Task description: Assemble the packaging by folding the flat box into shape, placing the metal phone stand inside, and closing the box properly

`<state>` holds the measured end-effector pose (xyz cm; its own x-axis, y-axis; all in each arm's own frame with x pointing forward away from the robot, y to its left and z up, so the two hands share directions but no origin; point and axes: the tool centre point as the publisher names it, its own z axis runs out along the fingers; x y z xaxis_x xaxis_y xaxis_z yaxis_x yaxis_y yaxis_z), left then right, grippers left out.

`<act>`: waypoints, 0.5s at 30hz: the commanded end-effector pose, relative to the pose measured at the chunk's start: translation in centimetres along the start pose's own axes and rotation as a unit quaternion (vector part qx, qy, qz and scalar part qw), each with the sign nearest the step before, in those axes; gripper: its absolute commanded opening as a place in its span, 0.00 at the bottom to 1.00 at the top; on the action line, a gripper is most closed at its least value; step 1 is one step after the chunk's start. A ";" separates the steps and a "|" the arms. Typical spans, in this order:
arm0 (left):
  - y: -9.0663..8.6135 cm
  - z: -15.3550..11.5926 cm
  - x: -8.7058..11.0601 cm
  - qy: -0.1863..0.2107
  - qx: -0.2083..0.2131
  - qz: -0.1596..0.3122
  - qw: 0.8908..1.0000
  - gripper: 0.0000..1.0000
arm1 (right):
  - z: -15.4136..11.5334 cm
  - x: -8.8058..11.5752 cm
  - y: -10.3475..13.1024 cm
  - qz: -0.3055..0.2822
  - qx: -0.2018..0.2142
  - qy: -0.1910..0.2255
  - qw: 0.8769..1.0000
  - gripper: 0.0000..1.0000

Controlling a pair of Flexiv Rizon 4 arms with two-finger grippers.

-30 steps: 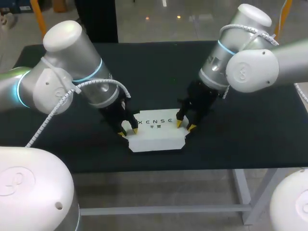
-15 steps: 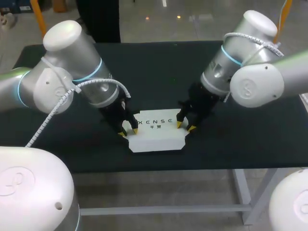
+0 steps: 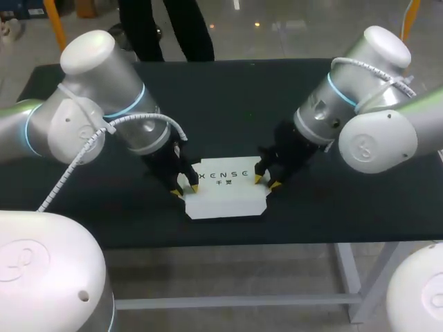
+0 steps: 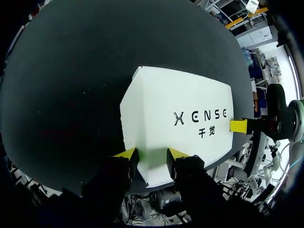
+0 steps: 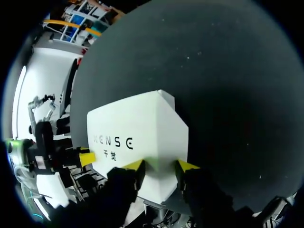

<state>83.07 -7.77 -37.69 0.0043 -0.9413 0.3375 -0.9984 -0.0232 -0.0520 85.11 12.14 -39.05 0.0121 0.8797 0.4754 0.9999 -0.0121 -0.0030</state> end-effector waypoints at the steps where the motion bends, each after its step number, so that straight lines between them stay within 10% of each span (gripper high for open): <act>1: -0.4 1.0 0.0 0.002 0.002 0.000 1.000 0.42 | 0.3 -0.2 -0.2 0.000 -0.006 0.005 1.000 0.48; 15: -0.4 1.0 0.0 0.005 0.003 0.000 1.000 0.45 | 0.2 -0.2 -0.1 0.001 -0.007 0.010 1.000 0.48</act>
<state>83.21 -7.70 -37.77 0.0038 -0.9362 0.3516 -0.9980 -0.0257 -0.0577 85.01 12.02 -39.12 0.0144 0.8707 0.4916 0.9997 -0.0229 0.0113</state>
